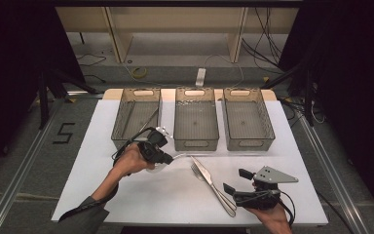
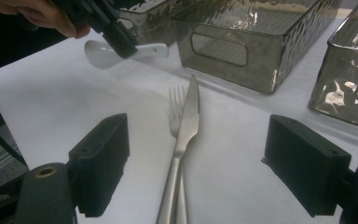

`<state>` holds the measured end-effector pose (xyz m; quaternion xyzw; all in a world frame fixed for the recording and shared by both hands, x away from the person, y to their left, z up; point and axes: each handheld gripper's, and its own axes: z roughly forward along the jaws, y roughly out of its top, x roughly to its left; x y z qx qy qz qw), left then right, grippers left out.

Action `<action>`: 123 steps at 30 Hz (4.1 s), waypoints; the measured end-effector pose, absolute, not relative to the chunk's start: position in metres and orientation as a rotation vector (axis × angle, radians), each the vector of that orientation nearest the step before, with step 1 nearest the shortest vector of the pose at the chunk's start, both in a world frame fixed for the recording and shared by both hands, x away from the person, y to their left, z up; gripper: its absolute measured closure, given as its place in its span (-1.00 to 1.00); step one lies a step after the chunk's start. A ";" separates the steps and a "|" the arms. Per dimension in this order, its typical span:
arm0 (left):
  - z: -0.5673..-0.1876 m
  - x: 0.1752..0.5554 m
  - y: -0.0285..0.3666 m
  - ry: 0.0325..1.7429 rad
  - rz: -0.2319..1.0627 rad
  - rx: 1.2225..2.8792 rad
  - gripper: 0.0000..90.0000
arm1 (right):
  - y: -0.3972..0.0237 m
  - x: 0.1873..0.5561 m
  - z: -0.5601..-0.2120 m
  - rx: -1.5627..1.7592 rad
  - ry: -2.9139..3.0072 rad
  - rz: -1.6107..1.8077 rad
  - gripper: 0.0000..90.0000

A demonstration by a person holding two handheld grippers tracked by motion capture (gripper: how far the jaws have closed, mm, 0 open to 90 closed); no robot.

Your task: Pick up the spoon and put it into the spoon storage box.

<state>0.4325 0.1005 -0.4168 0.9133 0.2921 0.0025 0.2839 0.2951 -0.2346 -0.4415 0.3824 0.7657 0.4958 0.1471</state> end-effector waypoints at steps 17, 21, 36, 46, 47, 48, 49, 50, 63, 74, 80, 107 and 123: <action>-0.367 0.456 0.085 0.786 0.131 2.289 0.89 | -0.236 0.295 -0.441 1.100 2.202 1.431 -0.49; -0.362 0.464 0.082 0.807 0.148 2.264 0.89 | -0.236 0.295 -0.441 1.099 2.200 1.432 -0.49; -0.364 0.490 0.071 0.896 0.169 2.175 0.89 | -0.236 0.295 -0.442 1.097 2.204 1.432 -0.49; -0.362 0.507 0.068 0.946 0.175 2.112 0.89 | -0.236 0.295 -0.442 1.099 2.203 1.434 -0.49; -0.362 0.509 0.066 0.958 0.181 2.102 0.89 | -0.236 0.295 -0.442 1.102 2.205 1.434 -0.49; -0.362 0.510 0.066 0.959 0.181 2.101 0.89 | -0.236 0.295 -0.442 1.098 2.203 1.435 -0.49; -0.362 0.512 0.065 0.962 0.182 2.099 0.89 | -0.236 0.295 -0.442 1.098 2.204 1.433 -0.49; -0.361 0.513 0.063 0.963 0.185 2.102 0.89 | -0.235 0.295 -0.442 1.098 2.205 1.434 -0.49; -0.360 0.527 0.047 0.977 0.212 2.076 0.89 | -0.236 0.295 -0.442 1.098 2.204 1.438 -0.49; -0.369 0.532 0.045 1.010 0.199 2.038 0.89 | -0.236 0.295 -0.442 1.101 2.208 1.439 -0.49; -0.373 0.533 0.044 1.012 0.204 2.047 0.89 | -0.236 0.294 -0.441 1.103 2.209 1.438 -0.49; -0.394 0.537 0.033 1.049 0.175 2.053 0.88 | -0.236 0.294 -0.442 1.094 2.214 1.439 -0.49; -0.396 0.538 0.033 1.110 0.184 1.979 0.25 | -0.236 0.294 -0.442 1.093 2.211 1.441 -0.49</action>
